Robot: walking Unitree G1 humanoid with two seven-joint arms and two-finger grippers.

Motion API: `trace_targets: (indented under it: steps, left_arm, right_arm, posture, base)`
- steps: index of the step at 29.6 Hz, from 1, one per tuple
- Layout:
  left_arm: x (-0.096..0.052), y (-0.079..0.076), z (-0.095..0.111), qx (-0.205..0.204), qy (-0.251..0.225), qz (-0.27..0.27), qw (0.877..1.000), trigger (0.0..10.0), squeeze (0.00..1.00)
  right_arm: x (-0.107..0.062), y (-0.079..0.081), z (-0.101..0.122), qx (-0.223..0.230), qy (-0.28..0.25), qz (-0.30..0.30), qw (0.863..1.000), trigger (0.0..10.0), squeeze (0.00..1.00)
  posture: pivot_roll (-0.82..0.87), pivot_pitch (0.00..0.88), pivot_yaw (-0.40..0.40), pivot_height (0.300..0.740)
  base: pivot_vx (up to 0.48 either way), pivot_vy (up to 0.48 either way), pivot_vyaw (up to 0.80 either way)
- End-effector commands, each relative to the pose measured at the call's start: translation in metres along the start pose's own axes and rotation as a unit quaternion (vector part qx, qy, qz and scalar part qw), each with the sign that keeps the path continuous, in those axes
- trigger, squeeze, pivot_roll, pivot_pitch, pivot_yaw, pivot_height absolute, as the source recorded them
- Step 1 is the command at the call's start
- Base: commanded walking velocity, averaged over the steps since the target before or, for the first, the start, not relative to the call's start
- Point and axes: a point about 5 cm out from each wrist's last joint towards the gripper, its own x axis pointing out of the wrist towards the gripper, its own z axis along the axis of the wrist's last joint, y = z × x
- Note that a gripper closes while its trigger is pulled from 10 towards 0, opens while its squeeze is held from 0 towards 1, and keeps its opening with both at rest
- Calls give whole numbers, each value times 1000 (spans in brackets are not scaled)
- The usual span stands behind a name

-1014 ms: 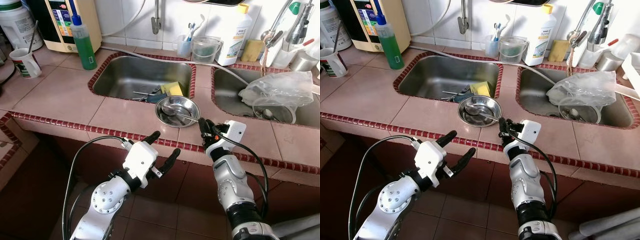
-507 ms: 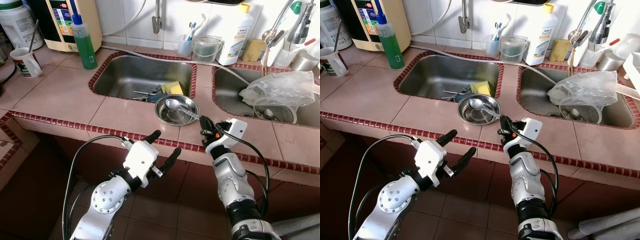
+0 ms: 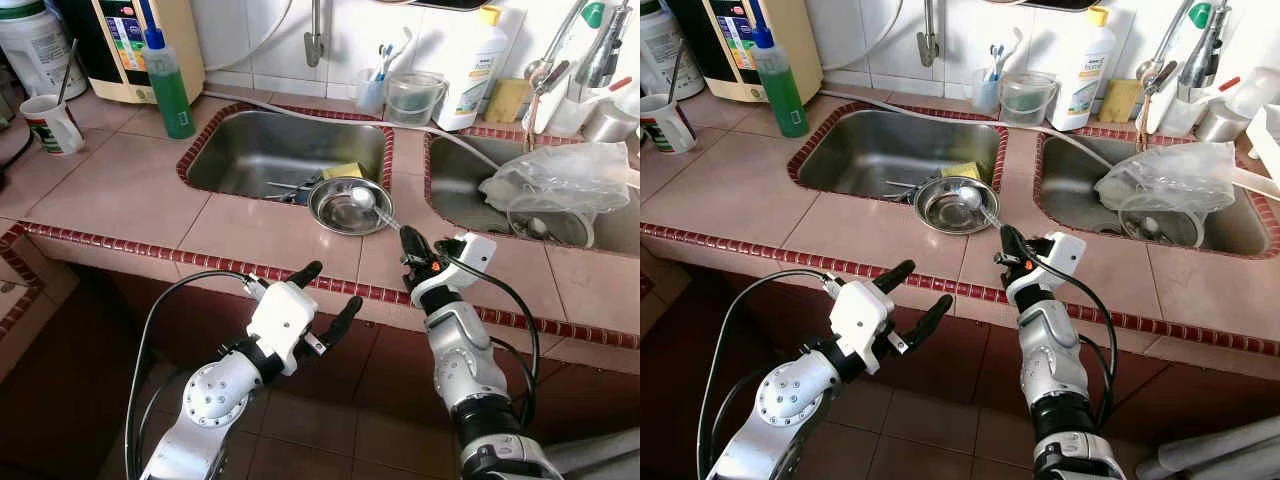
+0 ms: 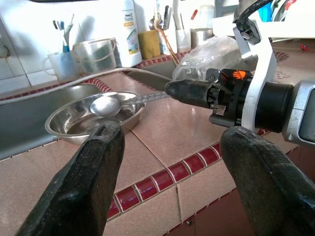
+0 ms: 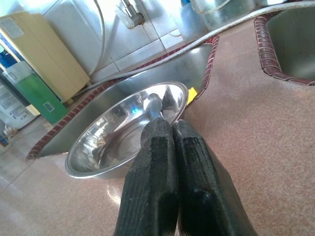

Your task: Kitchen organization

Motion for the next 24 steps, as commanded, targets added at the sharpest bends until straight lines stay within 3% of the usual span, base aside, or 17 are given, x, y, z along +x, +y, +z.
trace_targets:
  steps: [1,5,6,8,9,10,24]
  left_arm:
    - [2,-2,4,5,-7,-10,1000,10000,0]
    - [3,-3,5,5,-10,-10,1000,10000,0]
    - [3,-3,5,4,-10,-11,1000,10000,0]
    - [3,-3,5,5,-10,-11,1000,10000,0]
    - [3,-4,5,5,-10,-11,1000,10000,0]
    - [3,-4,5,4,-10,-11,1000,10000,0]
    - [7,-2,5,4,-15,-15,1000,10000,0]
  right_arm:
    - [-4,-3,-5,10,9,-10,1000,0,0]
    - [-11,5,-12,19,15,-1,1000,0,0]
    - [-13,7,-15,18,18,3,1000,3098,0]
    - [-18,10,-19,14,20,9,1000,4902,0]
    - [-19,10,-19,14,20,9,1000,4902,0]
    - [-24,10,-23,16,25,6,1000,10000,0]
    - [-46,10,-27,22,29,-20,999,10000,0]
  posture:
    - [35,112,-3,740]
    - [30,109,-8,740]
    - [30,107,-10,740]
    - [29,107,-12,740]
    - [29,107,-12,740]
    - [26,106,-12,740]
    - [6,107,-9,740]
  base:
    - [0,0,0]
    - [0,0,0]
    - [0,0,0]
    - [0,0,0]
    - [0,0,0]
    - [0,0,0]
    - [0,0,0]
